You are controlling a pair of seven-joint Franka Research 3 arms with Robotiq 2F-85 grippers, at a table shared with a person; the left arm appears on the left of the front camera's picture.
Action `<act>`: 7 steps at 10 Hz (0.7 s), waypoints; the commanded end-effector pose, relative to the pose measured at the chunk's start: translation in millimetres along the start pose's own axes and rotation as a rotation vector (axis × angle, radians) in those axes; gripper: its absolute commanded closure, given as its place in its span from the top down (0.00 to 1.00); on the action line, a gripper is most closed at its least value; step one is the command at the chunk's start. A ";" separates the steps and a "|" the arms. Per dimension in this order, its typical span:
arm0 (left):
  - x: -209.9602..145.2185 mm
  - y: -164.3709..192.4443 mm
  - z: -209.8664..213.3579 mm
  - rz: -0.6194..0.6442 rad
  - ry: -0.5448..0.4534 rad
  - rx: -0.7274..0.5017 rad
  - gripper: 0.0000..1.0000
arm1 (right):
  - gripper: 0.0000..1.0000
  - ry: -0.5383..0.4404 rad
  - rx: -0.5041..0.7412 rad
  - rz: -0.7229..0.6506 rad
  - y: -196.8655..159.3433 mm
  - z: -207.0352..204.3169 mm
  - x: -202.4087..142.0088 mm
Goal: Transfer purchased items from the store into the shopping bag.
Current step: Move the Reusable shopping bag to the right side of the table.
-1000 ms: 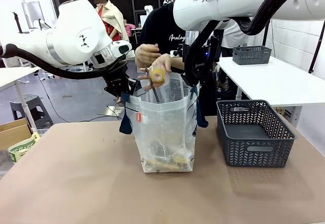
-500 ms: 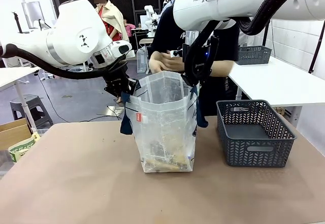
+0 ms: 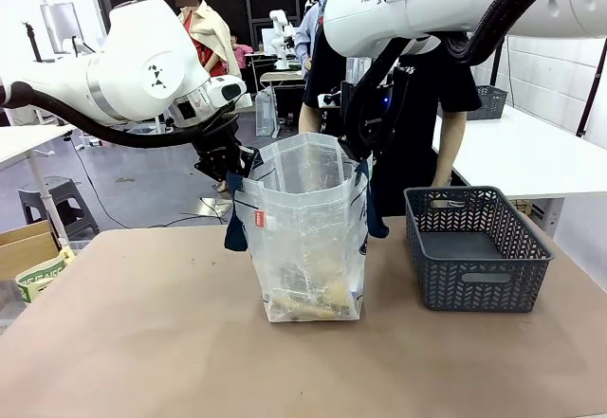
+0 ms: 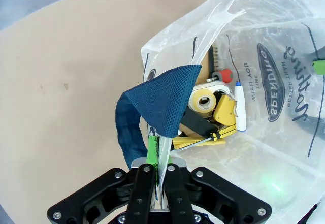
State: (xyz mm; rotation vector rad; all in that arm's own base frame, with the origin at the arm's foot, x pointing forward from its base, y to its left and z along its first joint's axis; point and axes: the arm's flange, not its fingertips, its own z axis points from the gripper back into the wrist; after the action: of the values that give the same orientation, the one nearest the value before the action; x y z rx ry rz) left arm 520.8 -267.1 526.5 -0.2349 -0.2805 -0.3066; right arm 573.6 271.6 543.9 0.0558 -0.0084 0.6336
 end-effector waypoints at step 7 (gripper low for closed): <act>0.0 1.6 0.8 0.003 -0.003 0.000 0.00 | 0.00 -0.003 -0.006 -0.001 -0.7 1.2 -0.1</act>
State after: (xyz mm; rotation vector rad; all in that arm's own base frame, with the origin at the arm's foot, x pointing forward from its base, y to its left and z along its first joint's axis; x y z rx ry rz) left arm 520.8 -267.1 526.5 -0.2349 -0.2805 -0.3066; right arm 573.6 271.6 543.9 0.0558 -0.0084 0.6336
